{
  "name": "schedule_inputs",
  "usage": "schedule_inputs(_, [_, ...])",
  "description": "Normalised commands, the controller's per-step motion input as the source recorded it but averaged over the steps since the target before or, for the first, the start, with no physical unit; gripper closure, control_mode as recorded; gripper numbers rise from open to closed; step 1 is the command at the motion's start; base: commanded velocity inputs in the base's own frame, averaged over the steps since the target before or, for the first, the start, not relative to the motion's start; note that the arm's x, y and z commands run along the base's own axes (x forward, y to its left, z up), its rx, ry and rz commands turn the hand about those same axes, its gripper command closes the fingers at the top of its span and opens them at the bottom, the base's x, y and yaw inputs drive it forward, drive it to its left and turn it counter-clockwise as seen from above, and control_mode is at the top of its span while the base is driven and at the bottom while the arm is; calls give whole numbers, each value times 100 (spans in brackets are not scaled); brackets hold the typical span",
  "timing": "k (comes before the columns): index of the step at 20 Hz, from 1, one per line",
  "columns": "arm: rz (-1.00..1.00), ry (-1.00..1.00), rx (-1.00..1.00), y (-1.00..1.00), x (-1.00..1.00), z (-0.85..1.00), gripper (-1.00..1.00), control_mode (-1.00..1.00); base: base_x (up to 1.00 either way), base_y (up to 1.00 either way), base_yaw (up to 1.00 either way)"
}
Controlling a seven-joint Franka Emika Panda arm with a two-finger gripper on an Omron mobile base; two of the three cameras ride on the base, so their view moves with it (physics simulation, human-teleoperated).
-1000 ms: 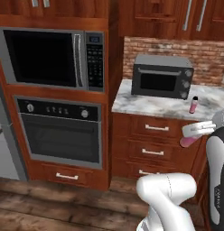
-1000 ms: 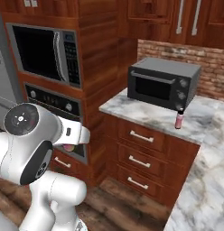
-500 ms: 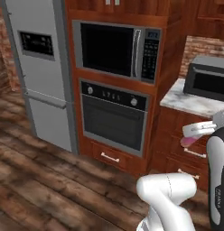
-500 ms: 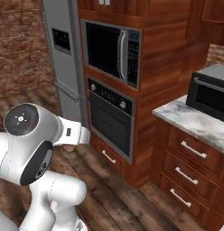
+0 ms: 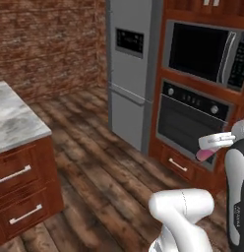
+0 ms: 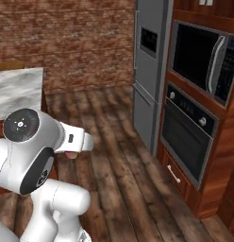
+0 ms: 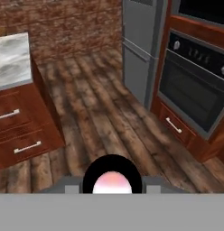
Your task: Move the drinks to the dining counter.
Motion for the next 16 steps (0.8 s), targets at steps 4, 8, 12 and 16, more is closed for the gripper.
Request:
schedule_inputs(4, [0,0,0,0,0,0,100,100,-2,35,52])
schedule_inputs(8, [0,0,0,0,0,0,100,100,0,41,43])
schedule_inputs(12, [0,0,0,0,0,0,100,100,23,40,33])
schedule_inputs(16, [0,0,0,0,0,0,100,100,58,29,21])
